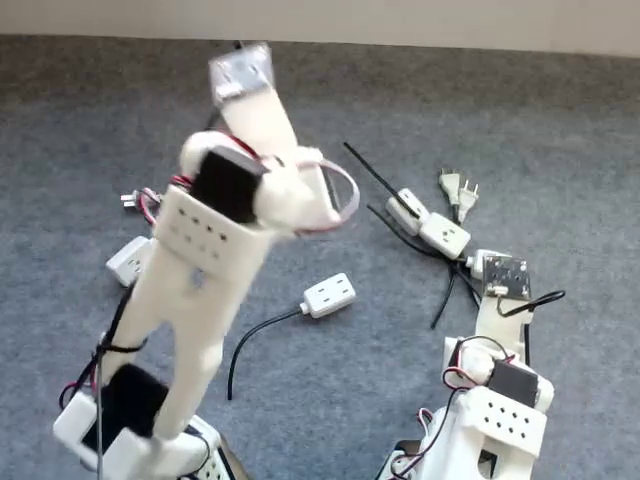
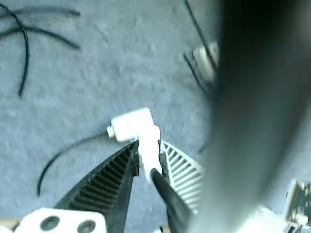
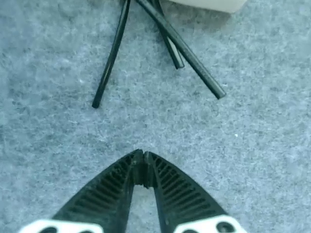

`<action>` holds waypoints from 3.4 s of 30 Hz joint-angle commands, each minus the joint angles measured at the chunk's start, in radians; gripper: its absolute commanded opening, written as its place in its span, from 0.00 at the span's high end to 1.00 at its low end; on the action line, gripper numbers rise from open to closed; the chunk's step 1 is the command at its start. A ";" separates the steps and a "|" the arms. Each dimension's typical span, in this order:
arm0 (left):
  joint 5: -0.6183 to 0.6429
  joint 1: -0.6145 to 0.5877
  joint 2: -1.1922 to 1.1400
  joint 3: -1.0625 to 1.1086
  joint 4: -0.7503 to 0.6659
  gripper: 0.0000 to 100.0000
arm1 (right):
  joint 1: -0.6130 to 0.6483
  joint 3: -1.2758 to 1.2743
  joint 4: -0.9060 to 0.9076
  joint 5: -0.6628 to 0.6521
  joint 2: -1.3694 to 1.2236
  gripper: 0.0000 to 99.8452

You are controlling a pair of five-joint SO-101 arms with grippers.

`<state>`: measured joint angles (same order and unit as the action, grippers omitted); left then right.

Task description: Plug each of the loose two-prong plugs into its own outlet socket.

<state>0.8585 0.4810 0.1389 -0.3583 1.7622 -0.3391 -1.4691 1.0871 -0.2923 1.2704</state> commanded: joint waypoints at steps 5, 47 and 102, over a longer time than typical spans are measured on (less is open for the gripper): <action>0.302 0.028 0.067 0.372 -0.261 0.99 | -0.081 -0.012 -0.045 -0.005 0.008 0.99; 0.313 0.142 -0.091 0.822 -0.865 0.99 | -0.102 -0.110 -0.122 -0.005 0.008 0.99; -0.977 -0.302 -0.088 0.794 -0.278 0.76 | -0.105 -0.110 -0.122 -0.005 0.015 0.99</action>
<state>0.0146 0.2340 0.0422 0.5777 1.3234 -0.4373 -1.5812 0.9812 -0.2923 1.2735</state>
